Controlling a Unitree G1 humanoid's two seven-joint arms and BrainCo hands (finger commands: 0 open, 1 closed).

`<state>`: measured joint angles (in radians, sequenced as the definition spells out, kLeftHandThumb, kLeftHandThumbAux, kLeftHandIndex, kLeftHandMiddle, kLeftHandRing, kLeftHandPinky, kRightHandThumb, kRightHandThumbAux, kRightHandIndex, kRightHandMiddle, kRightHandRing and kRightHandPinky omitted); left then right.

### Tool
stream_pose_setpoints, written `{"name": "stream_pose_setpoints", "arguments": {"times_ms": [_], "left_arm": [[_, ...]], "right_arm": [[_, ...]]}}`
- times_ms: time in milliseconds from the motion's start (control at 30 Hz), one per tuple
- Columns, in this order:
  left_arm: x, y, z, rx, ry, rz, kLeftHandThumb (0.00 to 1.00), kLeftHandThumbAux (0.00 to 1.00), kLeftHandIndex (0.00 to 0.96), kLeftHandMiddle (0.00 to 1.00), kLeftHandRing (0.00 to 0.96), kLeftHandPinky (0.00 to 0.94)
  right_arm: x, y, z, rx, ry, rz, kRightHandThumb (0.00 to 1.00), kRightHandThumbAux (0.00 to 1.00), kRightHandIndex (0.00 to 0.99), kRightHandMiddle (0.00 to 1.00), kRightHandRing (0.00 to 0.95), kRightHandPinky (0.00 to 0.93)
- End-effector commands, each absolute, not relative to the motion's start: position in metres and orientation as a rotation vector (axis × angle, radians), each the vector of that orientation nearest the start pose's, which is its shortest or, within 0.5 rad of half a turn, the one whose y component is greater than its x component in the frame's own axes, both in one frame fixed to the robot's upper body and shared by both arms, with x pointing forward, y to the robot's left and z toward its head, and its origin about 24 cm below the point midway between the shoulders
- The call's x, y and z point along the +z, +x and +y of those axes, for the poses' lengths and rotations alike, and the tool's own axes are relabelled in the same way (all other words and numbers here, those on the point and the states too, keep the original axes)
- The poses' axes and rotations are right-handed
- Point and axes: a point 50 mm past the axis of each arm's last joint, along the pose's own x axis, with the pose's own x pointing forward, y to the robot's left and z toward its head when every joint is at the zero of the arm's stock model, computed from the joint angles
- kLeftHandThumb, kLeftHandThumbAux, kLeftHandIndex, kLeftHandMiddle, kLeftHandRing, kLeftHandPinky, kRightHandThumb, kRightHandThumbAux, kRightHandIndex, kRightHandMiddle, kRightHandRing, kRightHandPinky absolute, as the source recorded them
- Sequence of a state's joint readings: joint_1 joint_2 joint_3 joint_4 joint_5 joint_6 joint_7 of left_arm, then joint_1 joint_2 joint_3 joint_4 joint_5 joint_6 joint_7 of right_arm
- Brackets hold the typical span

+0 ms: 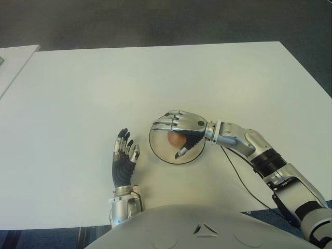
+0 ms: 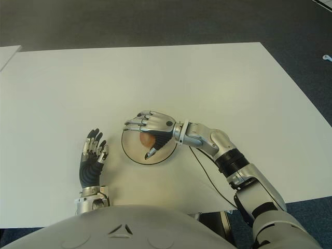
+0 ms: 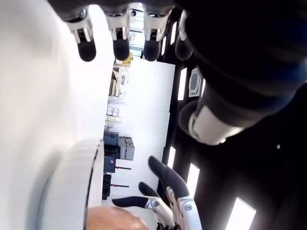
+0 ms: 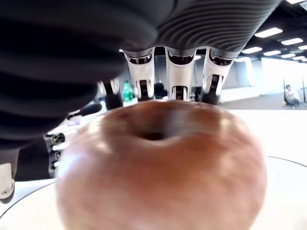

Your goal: Put the apples into the plate.

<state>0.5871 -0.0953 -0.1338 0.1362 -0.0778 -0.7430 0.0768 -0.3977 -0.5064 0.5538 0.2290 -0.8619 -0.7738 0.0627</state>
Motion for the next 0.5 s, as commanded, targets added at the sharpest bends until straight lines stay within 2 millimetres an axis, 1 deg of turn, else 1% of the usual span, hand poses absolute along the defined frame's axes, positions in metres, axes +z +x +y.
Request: {"name": "stream_pose_setpoints", "arguments": {"times_ms": [33, 500], "left_arm": [[-0.0238, 0.1075, 0.1337, 0.237, -0.184, -0.015, 0.194, 0.739, 0.0, 0.0, 0.0, 0.0], [-0.0235, 0.1069, 0.1327, 0.233, -0.143, -0.028, 0.189, 0.73, 0.0, 0.0, 0.0, 0.0]], "right_arm": [[0.0632, 0.2502, -0.0813, 1.079, -1.305, -0.794, 0.014, 0.437, 0.0, 0.0, 0.0, 0.0], [0.0638, 0.2493, -0.0832, 1.109, -1.277, -0.761, 0.009, 0.388, 0.0, 0.0, 0.0, 0.0]]}}
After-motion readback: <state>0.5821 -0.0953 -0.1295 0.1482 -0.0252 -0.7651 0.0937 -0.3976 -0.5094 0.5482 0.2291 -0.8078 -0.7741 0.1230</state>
